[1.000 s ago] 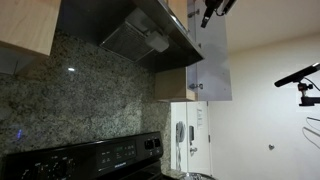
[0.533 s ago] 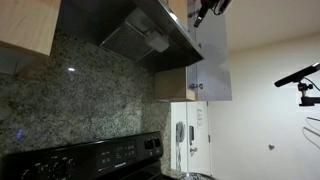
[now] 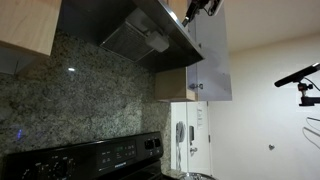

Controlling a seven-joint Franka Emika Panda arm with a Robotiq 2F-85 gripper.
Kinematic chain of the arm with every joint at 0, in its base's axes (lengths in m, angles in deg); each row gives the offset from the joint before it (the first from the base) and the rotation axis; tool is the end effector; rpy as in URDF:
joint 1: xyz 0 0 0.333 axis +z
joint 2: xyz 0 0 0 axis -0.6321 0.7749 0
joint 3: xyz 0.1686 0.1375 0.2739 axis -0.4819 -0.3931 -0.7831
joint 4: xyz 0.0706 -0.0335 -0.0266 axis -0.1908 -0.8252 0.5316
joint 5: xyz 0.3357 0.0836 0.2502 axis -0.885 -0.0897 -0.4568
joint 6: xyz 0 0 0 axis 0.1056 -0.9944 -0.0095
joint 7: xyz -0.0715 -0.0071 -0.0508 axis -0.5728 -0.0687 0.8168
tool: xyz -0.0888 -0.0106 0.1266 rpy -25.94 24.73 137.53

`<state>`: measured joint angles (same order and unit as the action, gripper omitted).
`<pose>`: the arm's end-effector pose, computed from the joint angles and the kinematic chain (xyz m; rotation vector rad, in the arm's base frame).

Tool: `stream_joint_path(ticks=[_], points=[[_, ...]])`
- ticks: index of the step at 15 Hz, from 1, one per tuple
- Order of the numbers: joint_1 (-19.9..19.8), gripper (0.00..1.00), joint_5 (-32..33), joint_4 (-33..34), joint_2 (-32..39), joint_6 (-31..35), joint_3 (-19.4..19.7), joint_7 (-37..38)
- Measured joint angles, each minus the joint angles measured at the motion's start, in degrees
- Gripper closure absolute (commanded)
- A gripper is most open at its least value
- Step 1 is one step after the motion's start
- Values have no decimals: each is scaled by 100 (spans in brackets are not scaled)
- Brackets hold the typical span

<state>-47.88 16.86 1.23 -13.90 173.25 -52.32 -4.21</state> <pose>0.6828 -0.0976 0.8320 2.7864 0.9785 0.9857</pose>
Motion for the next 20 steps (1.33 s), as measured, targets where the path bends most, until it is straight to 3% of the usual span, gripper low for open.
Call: stream_joint_path(ticks=[5,7,11,20], points=[[13,95,0,3,17,19,0,0],[12,100,0,3,17,21,0,0],[44,97,4,3,33,92,0,38],[192,98,344,5,294,1420,145,1300]])
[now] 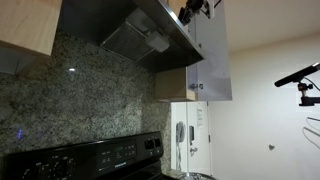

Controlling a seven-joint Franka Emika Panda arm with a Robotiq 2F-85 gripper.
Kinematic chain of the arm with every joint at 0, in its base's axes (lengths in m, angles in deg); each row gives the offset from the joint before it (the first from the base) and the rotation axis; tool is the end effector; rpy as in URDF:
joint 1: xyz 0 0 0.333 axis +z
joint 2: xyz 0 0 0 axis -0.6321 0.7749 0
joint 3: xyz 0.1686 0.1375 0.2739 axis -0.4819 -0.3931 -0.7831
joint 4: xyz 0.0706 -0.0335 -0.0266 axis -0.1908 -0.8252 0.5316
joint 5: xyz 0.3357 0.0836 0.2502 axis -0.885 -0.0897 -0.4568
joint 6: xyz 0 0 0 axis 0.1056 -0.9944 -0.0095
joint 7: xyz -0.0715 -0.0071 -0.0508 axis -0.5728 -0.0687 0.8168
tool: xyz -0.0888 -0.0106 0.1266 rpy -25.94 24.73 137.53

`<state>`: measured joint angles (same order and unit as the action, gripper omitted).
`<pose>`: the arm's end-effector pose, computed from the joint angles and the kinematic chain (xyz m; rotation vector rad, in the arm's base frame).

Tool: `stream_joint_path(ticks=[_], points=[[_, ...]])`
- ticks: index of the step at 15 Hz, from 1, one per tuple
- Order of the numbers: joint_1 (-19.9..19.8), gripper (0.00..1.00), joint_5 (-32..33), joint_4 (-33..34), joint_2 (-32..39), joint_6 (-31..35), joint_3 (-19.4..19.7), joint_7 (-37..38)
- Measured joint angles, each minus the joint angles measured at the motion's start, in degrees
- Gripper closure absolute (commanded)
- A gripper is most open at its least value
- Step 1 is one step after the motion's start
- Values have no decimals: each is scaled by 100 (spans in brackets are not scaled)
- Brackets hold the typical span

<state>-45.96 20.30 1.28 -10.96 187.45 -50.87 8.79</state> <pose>0.7241 -0.1065 0.8343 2.7536 0.5773 1.1923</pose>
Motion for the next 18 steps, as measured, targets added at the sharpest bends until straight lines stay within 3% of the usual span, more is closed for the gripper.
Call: stream_joint_path(ticks=[10,18], points=[[-439,98,-51,21,-27,-83,20,52],[-464,99,-279,21,124,146,-98,53]])
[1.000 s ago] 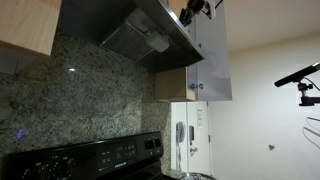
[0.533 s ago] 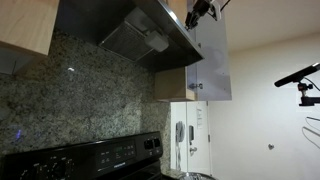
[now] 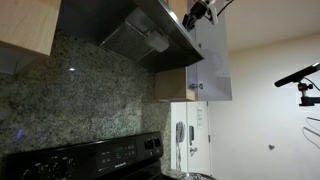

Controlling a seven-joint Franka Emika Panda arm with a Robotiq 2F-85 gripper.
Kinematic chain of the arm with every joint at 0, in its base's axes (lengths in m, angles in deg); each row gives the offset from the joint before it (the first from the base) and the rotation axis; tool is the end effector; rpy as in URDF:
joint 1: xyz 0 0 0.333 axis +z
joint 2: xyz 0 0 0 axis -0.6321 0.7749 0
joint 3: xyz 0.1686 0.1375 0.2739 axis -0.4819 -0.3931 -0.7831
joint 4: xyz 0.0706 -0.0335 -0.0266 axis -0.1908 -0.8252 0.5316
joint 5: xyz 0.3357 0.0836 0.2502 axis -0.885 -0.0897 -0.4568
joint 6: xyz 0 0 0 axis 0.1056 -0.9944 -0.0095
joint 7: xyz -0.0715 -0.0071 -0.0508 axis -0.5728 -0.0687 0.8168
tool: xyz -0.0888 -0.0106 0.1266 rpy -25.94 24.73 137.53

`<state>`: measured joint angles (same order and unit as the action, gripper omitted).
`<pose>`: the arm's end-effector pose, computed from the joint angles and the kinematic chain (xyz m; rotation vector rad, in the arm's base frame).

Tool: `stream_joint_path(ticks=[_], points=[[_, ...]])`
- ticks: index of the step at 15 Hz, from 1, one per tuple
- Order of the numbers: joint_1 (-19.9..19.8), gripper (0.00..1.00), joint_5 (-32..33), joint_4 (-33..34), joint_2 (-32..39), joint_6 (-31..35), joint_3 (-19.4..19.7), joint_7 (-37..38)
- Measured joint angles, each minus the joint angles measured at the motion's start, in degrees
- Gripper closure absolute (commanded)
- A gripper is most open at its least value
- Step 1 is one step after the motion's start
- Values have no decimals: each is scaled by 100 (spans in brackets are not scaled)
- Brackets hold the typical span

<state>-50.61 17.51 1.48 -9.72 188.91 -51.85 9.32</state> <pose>0.7264 -0.1550 0.8256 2.7824 0.4710 1.2377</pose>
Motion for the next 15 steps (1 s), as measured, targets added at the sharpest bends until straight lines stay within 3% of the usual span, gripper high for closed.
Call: stream_joint_path(ticks=[6,15], points=[[7,99,0,0,97,641,-23,276],[9,99,3,0,120,827,-23,378]])
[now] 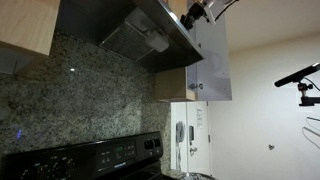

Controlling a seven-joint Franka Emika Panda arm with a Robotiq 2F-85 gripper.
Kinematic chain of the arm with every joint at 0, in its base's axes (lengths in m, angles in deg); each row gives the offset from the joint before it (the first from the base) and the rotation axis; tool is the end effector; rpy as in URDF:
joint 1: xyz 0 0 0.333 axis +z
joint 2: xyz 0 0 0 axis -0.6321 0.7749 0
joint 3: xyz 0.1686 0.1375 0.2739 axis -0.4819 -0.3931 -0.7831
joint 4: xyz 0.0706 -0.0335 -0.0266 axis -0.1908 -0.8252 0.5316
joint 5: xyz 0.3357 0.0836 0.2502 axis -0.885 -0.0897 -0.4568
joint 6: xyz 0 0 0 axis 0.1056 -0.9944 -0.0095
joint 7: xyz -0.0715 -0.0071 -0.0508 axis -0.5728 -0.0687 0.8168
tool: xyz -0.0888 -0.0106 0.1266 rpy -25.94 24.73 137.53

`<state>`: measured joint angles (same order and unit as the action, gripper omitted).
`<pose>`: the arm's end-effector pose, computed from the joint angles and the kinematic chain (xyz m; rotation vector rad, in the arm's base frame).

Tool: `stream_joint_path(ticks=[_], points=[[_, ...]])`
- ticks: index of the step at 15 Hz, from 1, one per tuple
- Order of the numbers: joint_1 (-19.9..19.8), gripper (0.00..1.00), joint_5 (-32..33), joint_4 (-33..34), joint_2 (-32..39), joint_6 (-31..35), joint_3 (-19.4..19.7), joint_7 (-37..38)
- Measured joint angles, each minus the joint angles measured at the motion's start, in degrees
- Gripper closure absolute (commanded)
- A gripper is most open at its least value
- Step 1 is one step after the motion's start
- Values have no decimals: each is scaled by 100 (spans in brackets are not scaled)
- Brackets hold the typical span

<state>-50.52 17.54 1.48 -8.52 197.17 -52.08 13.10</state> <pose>0.7412 -0.1612 0.8343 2.7126 0.3398 1.3938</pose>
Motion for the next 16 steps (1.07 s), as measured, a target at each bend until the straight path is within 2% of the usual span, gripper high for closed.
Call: stream_joint_path(ticks=[16], points=[[12,99,-1,0,19,146,-11,60]])
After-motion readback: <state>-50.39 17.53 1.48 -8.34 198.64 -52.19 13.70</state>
